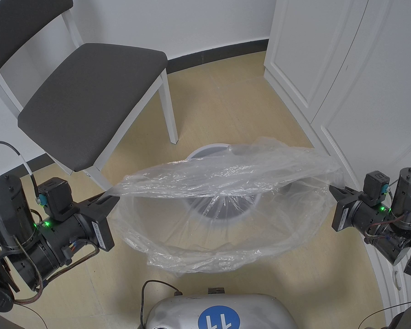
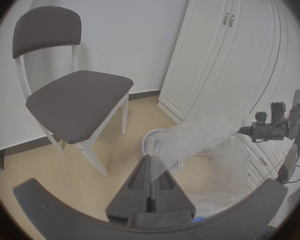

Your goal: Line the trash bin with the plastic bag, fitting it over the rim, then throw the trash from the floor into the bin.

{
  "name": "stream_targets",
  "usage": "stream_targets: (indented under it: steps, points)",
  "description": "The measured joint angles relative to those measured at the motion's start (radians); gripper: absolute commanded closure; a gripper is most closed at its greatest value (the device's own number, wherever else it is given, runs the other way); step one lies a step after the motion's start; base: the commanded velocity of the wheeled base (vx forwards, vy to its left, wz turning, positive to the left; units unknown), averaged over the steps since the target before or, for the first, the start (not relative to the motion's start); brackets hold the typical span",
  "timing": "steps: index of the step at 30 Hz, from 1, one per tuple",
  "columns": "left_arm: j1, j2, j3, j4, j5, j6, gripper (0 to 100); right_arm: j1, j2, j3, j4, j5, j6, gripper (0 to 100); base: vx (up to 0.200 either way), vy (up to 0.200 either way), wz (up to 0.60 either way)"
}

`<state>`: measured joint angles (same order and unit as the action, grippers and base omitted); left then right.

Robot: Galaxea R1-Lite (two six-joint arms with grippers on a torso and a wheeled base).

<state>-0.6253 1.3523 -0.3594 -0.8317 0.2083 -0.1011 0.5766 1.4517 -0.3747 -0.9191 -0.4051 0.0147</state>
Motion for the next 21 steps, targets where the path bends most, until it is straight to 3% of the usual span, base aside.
stream_targets:
  steps: [14, 21]
  points:
    - [0.022, -0.017, 0.006, -0.001, 0.005, 0.032, 100, -0.036, 0.021, -0.019, 0.002, 0.013, -0.059, 100, 0.0, 0.0, 0.0]
    - [0.097, -0.02, 0.007, -0.001, -0.001, 0.039, 100, -0.037, 0.011, 0.018, 0.001, 0.014, -0.136, 100, 0.0, 0.0, 0.0]
